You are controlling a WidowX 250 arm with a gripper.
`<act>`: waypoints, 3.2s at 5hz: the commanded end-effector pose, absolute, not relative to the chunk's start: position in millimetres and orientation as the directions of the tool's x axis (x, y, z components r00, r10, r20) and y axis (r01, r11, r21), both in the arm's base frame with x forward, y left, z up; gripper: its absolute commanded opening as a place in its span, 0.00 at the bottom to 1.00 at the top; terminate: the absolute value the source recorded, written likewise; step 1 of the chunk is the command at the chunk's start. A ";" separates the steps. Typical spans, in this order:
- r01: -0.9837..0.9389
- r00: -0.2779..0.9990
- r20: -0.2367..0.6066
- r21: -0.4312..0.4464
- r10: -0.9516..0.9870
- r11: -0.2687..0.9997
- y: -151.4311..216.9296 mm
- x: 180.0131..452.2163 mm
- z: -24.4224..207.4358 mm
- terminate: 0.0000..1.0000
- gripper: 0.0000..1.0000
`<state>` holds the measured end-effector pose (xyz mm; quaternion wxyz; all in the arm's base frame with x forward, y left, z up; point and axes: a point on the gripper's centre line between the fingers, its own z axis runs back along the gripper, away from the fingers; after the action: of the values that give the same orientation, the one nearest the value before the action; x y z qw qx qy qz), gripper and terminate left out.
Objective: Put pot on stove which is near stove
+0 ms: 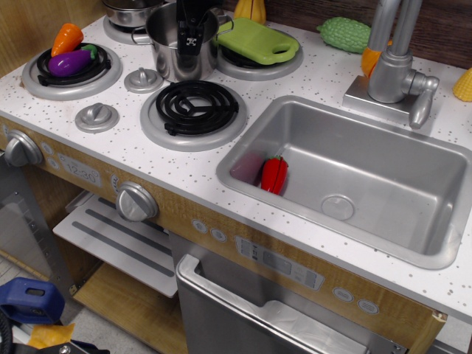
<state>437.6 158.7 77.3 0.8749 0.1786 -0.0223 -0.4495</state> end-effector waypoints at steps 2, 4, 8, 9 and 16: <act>0.772 0.597 -0.110 0.348 -0.795 0.532 159.6 437.0 71.4 0.00 1.00; 0.747 0.610 -0.067 0.380 -0.789 0.545 166.7 436.3 58.8 0.00 1.00; 0.741 0.614 -0.084 0.403 -0.785 0.537 171.4 437.7 58.4 0.00 0.00; 0.752 0.607 -0.120 0.406 -0.785 0.519 171.7 439.7 68.0 0.00 0.00; 0.631 0.761 -0.090 0.335 -0.643 0.700 112.8 401.9 101.9 0.00 0.00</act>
<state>394.9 109.5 59.6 0.9273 0.1403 0.0184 -0.3465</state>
